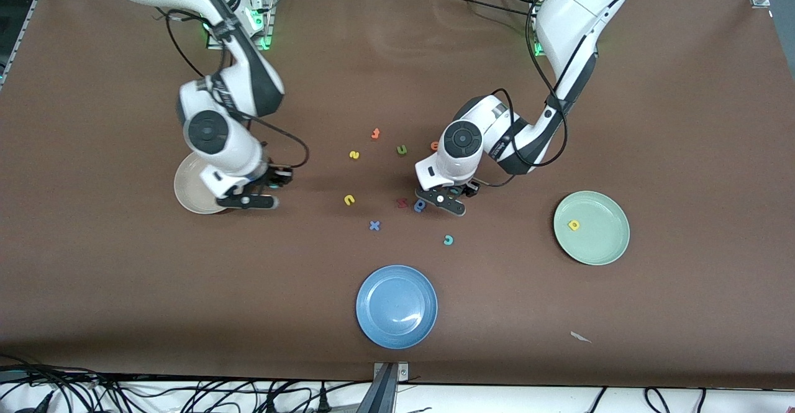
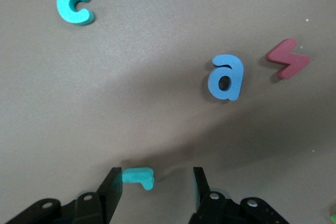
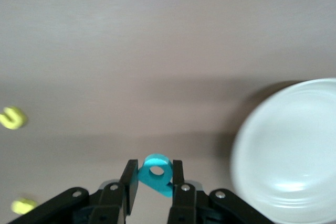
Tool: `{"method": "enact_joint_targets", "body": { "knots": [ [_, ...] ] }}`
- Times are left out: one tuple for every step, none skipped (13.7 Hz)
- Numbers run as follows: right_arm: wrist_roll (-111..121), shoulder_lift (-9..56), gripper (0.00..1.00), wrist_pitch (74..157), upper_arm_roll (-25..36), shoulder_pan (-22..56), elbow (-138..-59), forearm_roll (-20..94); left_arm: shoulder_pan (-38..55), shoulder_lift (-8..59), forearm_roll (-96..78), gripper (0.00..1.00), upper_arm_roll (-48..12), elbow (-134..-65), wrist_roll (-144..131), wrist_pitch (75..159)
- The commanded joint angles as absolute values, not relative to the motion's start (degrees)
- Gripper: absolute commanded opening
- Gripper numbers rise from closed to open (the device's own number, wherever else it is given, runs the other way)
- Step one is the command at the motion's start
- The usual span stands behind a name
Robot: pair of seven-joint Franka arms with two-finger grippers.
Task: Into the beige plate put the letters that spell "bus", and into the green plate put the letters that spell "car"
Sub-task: 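Drop the cyan letter on the white plate while the left gripper carries r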
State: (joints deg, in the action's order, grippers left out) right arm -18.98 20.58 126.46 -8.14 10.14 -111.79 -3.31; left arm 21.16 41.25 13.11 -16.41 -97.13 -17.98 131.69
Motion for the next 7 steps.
{"method": "enact_joint_targets", "body": {
  "knots": [
    [-7.9, 16.5, 0.22, 128.5, -9.0, 4.0, -118.9, -2.3, 21.7, 42.7, 14.9, 0.62, -15.8, -96.2, -18.7, 132.5],
    [-4.8, 16.0, 0.22, 130.1, -8.9, 1.9, -120.7, -2.5, 21.6, 42.6, 14.9, 0.62, -15.8, -96.3, -18.7, 132.5],
    [-1.6, 16.0, 0.22, 132.1, -8.9, -0.2, -122.2, -2.5, 21.4, 42.6, 14.9, 0.62, -15.8, -96.6, -18.3, 132.4],
    [1.1, 16.3, 0.22, 134.4, -8.8, -1.9, -123.8, -2.5, 20.9, 42.5, 15.0, 0.61, -15.7, -97.1, -18.0, 132.4],
    [3.0, 17.0, 0.22, 136.7, -8.9, -3.5, -124.7, -2.5, 20.9, 42.5, 15.1, 0.61, -15.7, -97.1, -18.0, 132.3],
    [3.6, 17.7, 0.24, 138.3, -8.9, -4.3, -125.7, -2.3, 20.9, 42.5, 15.5, 0.61, -15.8, -97.1, -18.0, 132.1],
    [3.3, 17.8, 0.31, 138.3, -8.9, -4.6, -125.9, -2.2, 20.7, 42.3, 15.5, 0.61, -15.8, -97.1, -17.9, 131.8]
  ]
}}
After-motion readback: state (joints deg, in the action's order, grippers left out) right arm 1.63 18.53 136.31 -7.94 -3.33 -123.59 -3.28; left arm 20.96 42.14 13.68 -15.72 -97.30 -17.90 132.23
